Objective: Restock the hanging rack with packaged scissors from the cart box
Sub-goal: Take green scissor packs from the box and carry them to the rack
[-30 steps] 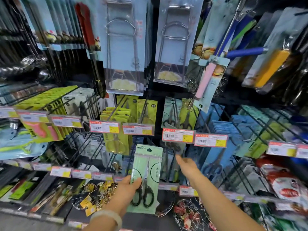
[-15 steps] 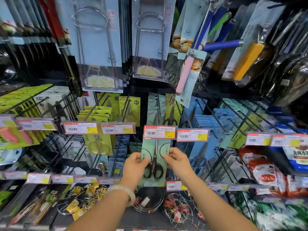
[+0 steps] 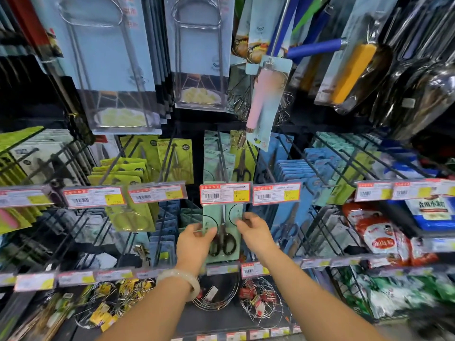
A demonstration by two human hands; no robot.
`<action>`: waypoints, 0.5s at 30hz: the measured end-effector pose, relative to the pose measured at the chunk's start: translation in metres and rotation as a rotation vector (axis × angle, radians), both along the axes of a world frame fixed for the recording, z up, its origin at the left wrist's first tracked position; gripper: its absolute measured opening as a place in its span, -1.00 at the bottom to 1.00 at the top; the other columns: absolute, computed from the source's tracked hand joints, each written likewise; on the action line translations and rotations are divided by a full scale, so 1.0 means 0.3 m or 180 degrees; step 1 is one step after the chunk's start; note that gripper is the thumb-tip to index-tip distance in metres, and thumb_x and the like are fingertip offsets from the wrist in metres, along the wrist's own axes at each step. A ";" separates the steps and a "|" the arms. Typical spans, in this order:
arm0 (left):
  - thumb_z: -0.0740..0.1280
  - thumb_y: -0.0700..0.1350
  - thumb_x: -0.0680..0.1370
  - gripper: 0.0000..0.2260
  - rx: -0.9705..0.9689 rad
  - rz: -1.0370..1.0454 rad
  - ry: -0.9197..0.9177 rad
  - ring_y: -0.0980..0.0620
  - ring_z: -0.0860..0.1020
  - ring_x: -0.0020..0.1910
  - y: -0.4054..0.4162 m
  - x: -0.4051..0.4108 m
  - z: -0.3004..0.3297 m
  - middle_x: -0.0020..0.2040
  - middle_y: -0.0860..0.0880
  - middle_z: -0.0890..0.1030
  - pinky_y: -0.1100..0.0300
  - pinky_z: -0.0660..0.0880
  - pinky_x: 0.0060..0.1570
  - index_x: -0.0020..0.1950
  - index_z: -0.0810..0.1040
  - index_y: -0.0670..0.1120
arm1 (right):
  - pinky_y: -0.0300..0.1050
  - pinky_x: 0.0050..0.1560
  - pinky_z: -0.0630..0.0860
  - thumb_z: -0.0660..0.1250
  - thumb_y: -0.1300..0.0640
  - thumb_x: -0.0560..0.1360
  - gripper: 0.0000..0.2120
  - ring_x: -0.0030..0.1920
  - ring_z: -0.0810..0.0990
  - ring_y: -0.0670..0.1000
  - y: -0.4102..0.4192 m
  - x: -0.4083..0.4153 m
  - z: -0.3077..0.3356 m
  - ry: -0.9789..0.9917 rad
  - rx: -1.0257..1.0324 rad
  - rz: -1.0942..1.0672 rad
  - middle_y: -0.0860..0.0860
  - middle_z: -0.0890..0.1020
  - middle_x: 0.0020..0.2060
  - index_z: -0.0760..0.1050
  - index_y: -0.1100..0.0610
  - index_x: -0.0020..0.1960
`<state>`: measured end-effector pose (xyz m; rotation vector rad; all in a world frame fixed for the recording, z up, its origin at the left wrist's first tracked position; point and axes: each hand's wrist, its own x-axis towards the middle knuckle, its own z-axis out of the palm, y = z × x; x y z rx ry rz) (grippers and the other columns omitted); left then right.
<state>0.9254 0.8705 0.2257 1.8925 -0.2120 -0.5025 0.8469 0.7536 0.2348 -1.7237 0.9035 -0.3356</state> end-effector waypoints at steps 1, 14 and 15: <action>0.42 -0.08 0.49 -0.57 0.0170 0.0034 0.0078 -0.16 0.58 0.11 -0.008 0.001 -0.008 0.12 -0.19 0.61 0.06 0.49 0.10 0.27 0.46 -0.26 | -0.02 0.22 0.43 0.22 0.06 0.57 -0.60 0.18 0.51 0.12 -0.006 -0.004 -0.006 0.0244 -0.0075 0.0049 0.15 0.54 0.17 0.37 0.25 0.34; 0.25 -0.02 0.57 -0.37 0.2615 -0.2852 -0.2249 -0.15 -0.02 0.55 -0.378 -0.495 -0.010 0.56 -0.14 0.01 -0.09 0.04 0.49 0.55 0.03 -0.07 | 0.02 0.32 0.34 0.24 0.03 0.54 -0.50 0.36 0.33 0.20 -0.237 -0.631 -0.126 0.2336 -0.1441 0.0539 0.20 0.37 0.34 0.24 0.22 0.39; 0.26 -0.02 0.57 -0.36 0.2610 -0.3008 -0.2410 -0.15 -0.05 0.55 -0.430 -0.565 0.004 0.57 -0.14 -0.02 -0.10 0.01 0.50 0.55 0.02 -0.07 | 0.03 0.32 0.35 0.25 0.00 0.53 -0.47 0.35 0.32 0.20 -0.275 -0.712 -0.124 0.2408 -0.1557 0.0440 0.21 0.36 0.34 0.22 0.22 0.40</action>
